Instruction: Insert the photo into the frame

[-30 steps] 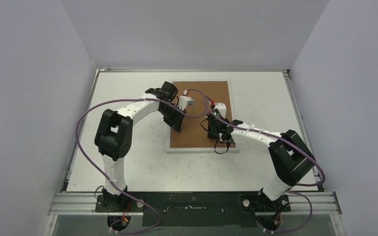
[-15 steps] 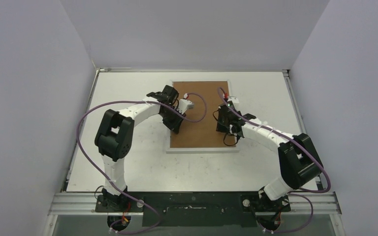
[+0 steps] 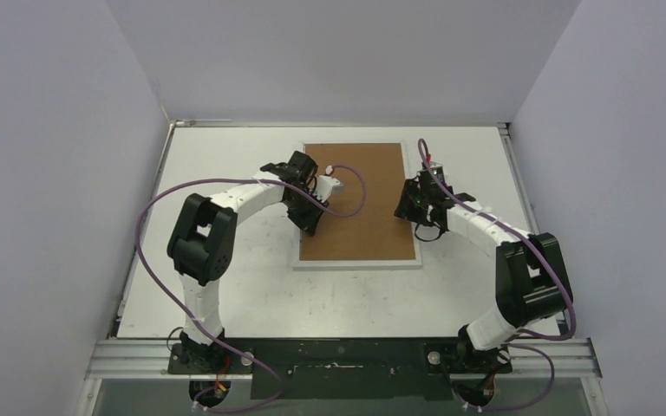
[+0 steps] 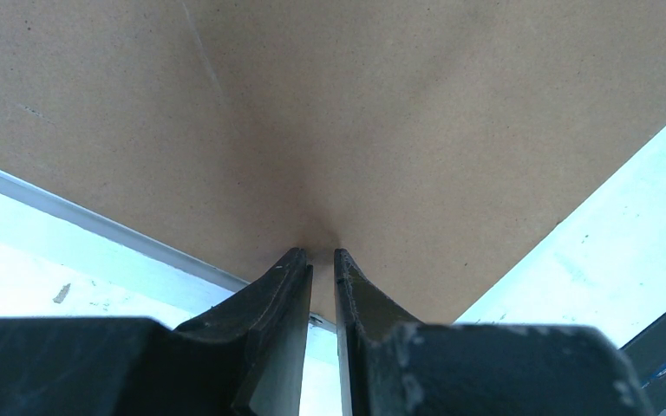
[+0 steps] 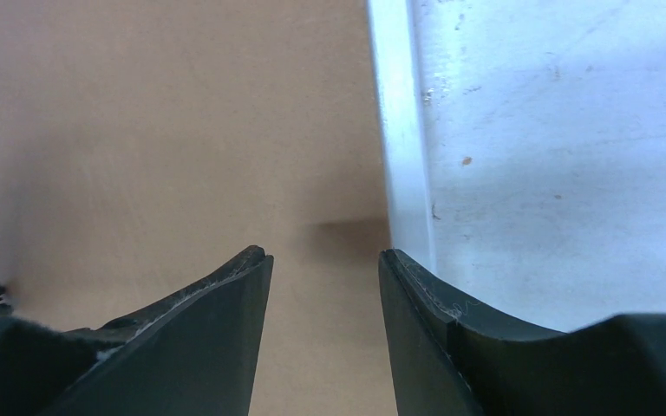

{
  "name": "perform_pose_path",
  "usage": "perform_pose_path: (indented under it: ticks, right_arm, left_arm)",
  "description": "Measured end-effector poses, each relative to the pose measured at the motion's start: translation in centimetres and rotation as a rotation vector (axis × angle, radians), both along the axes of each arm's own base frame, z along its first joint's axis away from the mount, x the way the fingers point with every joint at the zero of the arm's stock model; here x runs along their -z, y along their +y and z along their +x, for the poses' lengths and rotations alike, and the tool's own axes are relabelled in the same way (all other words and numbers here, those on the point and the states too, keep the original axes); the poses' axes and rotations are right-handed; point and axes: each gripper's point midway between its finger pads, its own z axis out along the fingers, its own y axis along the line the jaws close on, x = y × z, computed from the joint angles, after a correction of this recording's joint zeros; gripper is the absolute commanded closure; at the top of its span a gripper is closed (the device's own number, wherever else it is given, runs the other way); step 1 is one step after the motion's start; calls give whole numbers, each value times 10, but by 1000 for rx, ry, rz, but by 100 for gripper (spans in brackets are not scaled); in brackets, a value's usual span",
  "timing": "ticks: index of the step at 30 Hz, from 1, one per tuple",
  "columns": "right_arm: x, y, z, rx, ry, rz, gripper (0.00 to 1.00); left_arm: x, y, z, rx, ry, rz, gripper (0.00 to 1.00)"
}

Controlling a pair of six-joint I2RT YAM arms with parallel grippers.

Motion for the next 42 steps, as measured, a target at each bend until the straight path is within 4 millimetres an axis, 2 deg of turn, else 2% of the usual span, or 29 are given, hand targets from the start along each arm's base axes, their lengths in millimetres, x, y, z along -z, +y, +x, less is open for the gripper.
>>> perform_pose_path:
  ticks: [5,11,19,26,31,37,40,42]
  right_arm:
    - [-1,4,3,-15,6,71,51]
    - [2,-3,4,7,28,109,50]
    - [14,-2,-10,-2,78,140,50]
    - [16,-2,-12,1,84,164,50]
    - [16,-3,-11,5,84,188,50]
    - [15,-3,-11,8,84,211,51]
    - [15,-3,-11,7,86,224,51]
    - [15,-3,-11,8,86,233,51]
  left_arm:
    - [0,0,0,0,0,1,83]
    - [0,0,0,0,-1,1,83]
    - [0,0,0,0,-1,3,83]
    - [-3,0,1,-20,9,-12,80]
    - [-15,10,20,-89,-6,-37,75]
    - [-48,32,53,-208,-54,-112,71]
    - [-53,44,56,-257,-75,-130,64]
    - [-47,47,52,-280,-64,-133,62]
